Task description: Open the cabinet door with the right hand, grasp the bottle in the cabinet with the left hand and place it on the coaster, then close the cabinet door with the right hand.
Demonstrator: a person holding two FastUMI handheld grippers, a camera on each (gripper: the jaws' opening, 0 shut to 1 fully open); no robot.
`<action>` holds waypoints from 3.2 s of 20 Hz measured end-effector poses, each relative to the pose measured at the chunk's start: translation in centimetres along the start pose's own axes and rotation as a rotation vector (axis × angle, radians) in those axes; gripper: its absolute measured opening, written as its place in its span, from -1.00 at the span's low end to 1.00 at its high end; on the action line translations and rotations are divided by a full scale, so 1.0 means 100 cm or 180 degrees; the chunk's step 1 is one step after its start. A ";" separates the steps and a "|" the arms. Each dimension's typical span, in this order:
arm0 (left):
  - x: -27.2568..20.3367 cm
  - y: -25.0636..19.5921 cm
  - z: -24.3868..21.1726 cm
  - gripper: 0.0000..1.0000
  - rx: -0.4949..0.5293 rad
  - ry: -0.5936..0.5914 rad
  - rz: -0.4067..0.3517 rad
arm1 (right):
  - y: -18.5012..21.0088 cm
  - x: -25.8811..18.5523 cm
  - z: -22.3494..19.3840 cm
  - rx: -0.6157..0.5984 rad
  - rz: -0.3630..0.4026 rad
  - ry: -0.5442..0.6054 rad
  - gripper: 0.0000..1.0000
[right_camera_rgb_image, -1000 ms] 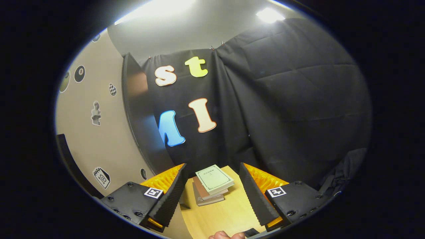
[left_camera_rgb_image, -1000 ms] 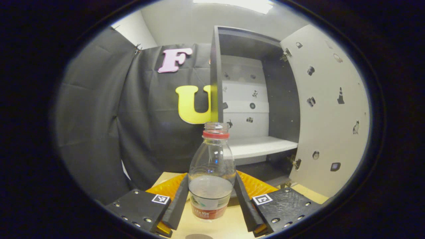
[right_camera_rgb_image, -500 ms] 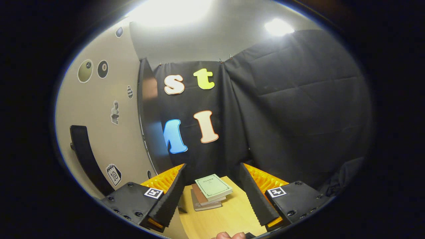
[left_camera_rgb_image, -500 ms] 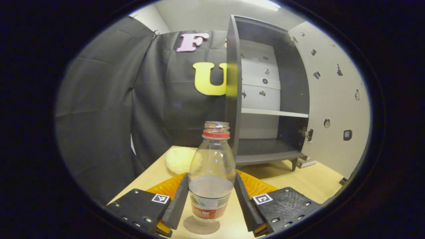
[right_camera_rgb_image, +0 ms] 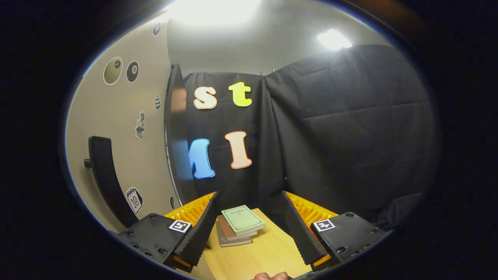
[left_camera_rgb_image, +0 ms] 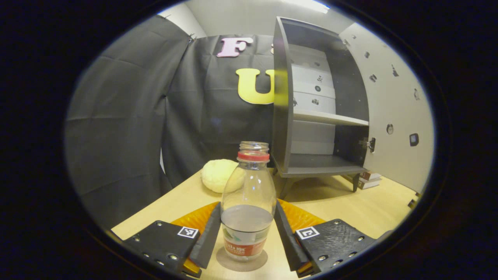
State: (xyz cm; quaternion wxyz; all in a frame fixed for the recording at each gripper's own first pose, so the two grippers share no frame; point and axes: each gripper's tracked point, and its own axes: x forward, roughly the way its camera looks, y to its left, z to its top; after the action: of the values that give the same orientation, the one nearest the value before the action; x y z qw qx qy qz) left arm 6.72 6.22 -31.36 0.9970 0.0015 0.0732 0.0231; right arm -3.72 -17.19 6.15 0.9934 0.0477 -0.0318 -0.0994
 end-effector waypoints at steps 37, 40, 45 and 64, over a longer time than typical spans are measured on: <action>-0.030 -0.018 0.080 0.62 0.0293 -0.0351 -0.0118 | -0.031 -0.012 -0.084 0.0357 -0.0167 0.0597 0.96; -0.041 -0.024 0.121 0.62 0.0330 -0.0511 -0.0135 | -0.033 -0.010 -0.080 0.0357 -0.0140 0.0548 0.96; -0.058 -0.053 0.190 0.56 0.0172 -0.0539 -0.0121 | -0.026 0.011 -0.067 -0.0035 0.0155 0.0403 0.96; -0.151 -0.239 0.301 0.56 -0.0085 -0.0603 -0.0054 | 0.009 0.010 -0.014 -0.0181 0.1499 0.0318 0.96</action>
State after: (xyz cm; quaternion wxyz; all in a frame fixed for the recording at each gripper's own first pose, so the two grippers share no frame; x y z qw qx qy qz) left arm -2.69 -18.33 0.43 0.9996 -0.0103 -0.0218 0.0153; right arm -2.45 -16.39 4.88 0.9904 0.0159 0.0099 0.1366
